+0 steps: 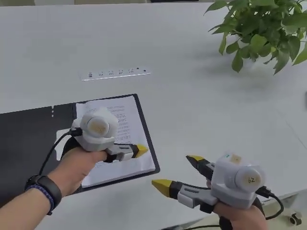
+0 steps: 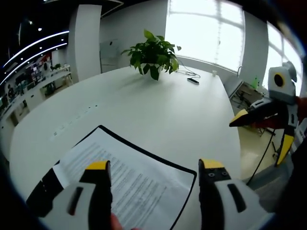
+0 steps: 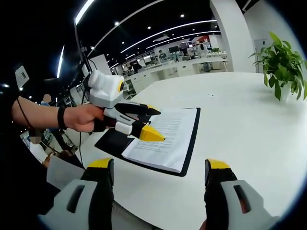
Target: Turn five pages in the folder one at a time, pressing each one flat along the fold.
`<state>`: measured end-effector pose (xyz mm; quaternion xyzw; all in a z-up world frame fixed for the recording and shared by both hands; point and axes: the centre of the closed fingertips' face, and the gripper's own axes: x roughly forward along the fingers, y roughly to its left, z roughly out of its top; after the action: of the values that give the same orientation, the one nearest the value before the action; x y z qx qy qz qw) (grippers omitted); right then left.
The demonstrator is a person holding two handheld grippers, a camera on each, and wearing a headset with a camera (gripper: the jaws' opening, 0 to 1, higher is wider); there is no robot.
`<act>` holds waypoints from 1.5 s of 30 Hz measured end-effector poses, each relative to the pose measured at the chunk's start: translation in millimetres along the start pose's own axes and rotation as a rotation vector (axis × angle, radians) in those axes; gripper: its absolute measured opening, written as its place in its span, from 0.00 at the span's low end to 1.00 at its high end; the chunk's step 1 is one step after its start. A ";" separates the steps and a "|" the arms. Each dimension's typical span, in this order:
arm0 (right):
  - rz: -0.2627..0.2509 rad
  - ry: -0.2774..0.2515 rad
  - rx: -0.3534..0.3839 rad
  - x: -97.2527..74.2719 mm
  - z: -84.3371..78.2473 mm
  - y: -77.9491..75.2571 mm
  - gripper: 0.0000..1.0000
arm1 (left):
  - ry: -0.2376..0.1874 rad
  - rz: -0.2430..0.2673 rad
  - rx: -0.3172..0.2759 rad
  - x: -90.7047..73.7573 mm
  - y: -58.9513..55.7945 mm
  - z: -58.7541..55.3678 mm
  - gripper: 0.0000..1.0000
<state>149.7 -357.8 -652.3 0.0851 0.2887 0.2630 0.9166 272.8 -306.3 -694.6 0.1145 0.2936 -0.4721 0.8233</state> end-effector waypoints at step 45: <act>-0.004 0.031 0.040 -2.2 -16.5 -10.1 0.73 | 0.153 0.045 0.040 49.7 -9.2 -70.3 0.70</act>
<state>143.1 -367.4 -667.8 0.0988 0.3085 0.2566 0.9106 257.7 -313.8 -779.6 0.1732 0.3437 -0.4489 0.8065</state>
